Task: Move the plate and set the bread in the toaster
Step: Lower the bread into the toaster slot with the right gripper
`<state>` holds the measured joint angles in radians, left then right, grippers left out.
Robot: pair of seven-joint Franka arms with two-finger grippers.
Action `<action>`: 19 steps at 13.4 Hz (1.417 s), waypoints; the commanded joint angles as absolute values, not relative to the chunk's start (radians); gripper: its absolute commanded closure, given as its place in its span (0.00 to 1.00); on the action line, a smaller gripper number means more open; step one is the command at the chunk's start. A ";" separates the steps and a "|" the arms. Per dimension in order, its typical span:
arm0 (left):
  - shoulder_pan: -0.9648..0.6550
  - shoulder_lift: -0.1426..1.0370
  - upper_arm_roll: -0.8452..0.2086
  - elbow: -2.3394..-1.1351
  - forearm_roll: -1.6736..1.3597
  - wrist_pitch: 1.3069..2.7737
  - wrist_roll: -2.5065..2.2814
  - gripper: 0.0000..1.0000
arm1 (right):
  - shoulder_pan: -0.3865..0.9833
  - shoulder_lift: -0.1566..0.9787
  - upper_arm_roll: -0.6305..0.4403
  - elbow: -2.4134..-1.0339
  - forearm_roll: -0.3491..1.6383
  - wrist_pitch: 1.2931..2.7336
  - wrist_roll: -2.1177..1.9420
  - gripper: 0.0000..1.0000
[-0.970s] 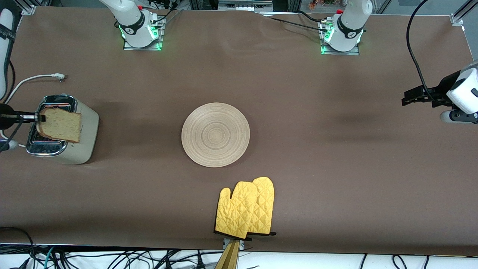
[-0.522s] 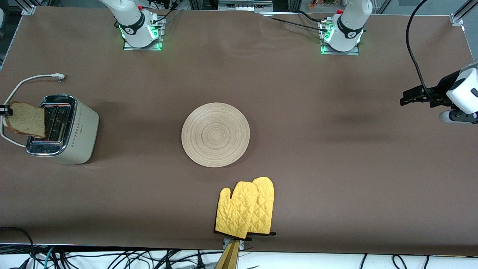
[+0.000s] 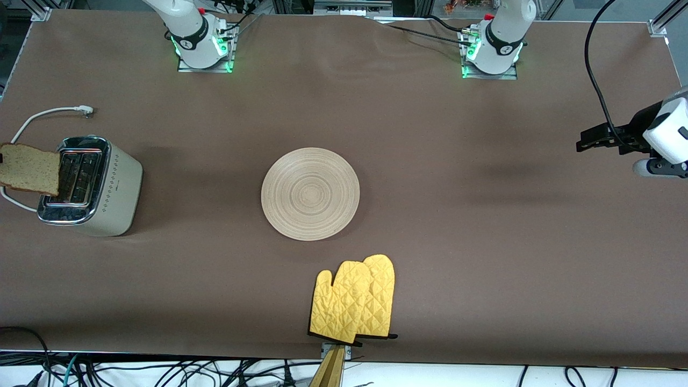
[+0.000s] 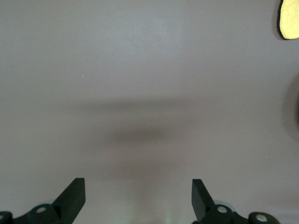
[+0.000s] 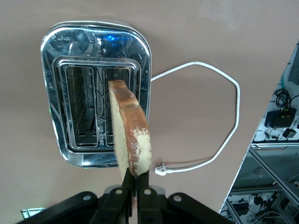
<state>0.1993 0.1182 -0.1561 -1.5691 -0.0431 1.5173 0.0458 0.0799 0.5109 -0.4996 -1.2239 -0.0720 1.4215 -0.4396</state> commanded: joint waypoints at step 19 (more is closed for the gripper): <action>0.215 0.104 -0.161 -1.582 -0.081 1.523 0.041 0.00 | 0.121 0.528 -0.488 -1.203 -0.055 1.401 -0.403 1.00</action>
<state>0.2043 0.1182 -0.1561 -1.5691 -0.0523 1.5173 0.0458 0.1162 0.5313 -0.4913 -1.2199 -0.0681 1.4203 -0.4139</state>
